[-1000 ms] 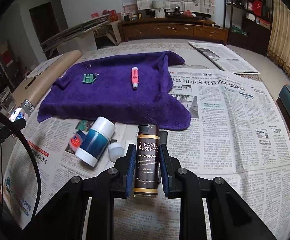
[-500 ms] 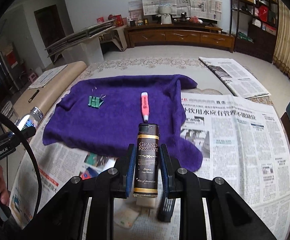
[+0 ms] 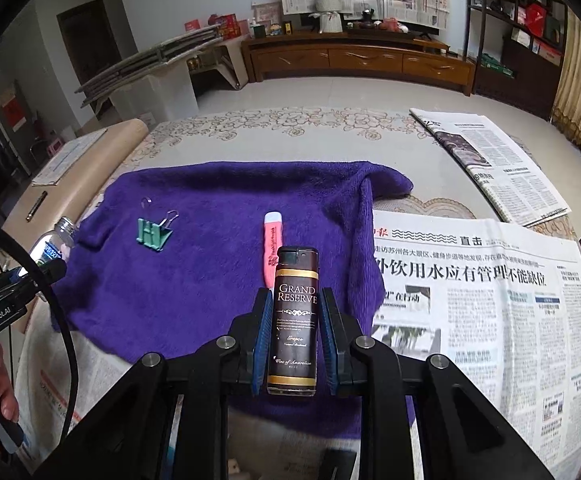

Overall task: Organize rigid objects
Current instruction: 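Carry the candy jar and Grand Reserve bottle onto the towel while both grippers release them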

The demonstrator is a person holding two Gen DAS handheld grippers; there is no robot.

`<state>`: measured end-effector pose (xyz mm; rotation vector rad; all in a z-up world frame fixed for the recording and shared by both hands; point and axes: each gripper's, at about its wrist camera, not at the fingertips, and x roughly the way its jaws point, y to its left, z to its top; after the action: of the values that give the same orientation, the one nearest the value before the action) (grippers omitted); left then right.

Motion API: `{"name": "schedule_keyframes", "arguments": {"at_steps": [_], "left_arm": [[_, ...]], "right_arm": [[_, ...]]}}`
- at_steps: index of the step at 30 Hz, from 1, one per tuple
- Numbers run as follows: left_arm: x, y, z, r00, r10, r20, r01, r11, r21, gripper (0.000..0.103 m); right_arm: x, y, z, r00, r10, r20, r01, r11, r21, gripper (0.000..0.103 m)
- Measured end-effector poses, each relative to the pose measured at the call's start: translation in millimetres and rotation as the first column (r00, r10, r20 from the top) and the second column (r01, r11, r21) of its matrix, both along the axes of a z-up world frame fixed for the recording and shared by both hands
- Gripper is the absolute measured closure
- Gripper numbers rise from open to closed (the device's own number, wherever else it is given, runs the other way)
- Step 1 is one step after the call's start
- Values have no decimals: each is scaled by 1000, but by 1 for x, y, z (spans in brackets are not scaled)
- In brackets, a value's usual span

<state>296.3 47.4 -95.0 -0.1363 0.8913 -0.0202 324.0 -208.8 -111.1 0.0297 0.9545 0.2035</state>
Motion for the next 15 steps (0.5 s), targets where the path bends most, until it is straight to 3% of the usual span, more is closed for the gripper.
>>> {"name": "schedule_keyframes", "arguments": {"at_steps": [15], "left_arm": [[36, -5, -37, 998, -12, -61, 12, 1000, 10, 64]], "right_arm": [[52, 6, -31, 997, 11, -70, -16, 998, -67, 79]]}}
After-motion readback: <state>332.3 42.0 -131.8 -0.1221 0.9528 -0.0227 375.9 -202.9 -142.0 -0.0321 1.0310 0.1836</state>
